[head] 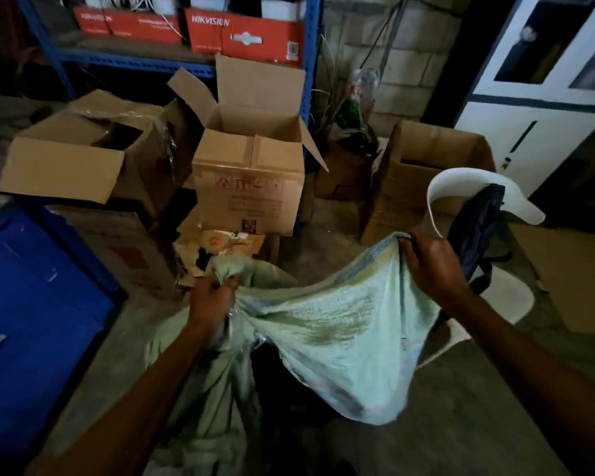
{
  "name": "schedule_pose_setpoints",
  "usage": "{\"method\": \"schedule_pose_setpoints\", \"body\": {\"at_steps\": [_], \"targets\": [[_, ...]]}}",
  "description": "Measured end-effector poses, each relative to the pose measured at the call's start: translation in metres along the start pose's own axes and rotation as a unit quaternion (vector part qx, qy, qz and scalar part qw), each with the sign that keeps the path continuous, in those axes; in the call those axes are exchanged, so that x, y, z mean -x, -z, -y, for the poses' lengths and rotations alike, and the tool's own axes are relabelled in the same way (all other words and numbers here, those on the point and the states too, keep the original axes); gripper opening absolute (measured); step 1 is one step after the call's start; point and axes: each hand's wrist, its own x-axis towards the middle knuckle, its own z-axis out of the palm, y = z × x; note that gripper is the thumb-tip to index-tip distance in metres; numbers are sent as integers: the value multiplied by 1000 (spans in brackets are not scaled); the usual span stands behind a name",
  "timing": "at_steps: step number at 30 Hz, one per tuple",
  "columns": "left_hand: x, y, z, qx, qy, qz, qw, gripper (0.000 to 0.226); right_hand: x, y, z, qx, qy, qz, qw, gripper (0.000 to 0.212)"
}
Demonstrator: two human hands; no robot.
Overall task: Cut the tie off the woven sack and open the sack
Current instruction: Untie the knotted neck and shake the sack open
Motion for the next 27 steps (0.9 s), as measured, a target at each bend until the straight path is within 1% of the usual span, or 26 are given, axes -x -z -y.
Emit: {"method": "schedule_pose_setpoints", "body": {"at_steps": [1,2,3,4,5,6,7,9,10,11,12,14,16,17,18,19,20,21,22,23,24,25,26,27], "targets": [[-5,-8,13,-3,19,1,1000,28,-3,6,-7,20,7,6,1000,19],[-12,-17,27,-5,47,13,999,24,-6,14,-14,43,13,14,999,21],[-15,-25,35,-7,83,31,996,14,-8,22,-20,64,22,22,997,25],[-21,-36,45,-3,122,56,991,20,-10,30,-25,83,35,34,995,26],[-24,-45,51,-1,159,78,984,32,-12,37,-28,98,48,44,993,24],[-27,-54,55,-6,170,97,981,38,-14,43,-28,111,60,52,991,21],[-29,-62,58,-28,167,111,979,39,-15,48,-27,123,73,55,988,19],[-33,-77,60,-67,148,124,979,34,-18,57,-24,136,93,55,985,23],[-37,-84,59,-76,130,127,980,28,-20,61,-22,139,101,56,984,25],[-40,-90,57,-78,120,132,981,19,-21,64,-23,138,105,61,983,22],[-45,-98,58,-79,110,131,982,16,-21,67,-23,133,103,68,983,17],[-53,-107,49,-94,98,146,980,22,-19,70,-24,122,95,77,985,10],[-59,-111,37,-108,100,175,974,38,-15,71,-28,110,86,79,987,9],[-61,-111,28,-128,94,188,969,40,-13,70,-28,106,85,79,988,10],[-60,-111,17,-162,69,198,964,38,-12,66,-25,101,87,83,988,13],[-55,-112,3,-205,17,209,956,31,-12,62,-21,91,97,92,987,18],[-47,-116,-10,-213,-51,232,948,23,-14,58,-15,76,108,106,986,23],[-37,-120,-24,-194,-103,282,934,28,-19,51,-6,61,126,117,983,25],[-24,-125,-36,-183,-141,335,913,50,-24,44,5,52,145,125,980,26],[-12,-131,-45,-201,-176,373,888,68,-31,37,14,47,162,129,977,26],[-2,-137,-48,-227,-214,382,870,70,-36,30,21,45,171,131,975,25],[5,-141,-49,-233,-251,367,865,53,-40,26,28,40,171,128,976,22],[5,-143,-47,-217,-285,331,873,36,-43,24,31,29,159,126,979,20],[6,-142,-46,-188,-303,298,886,25,-43,22,31,8,141,119,983,20]]}}
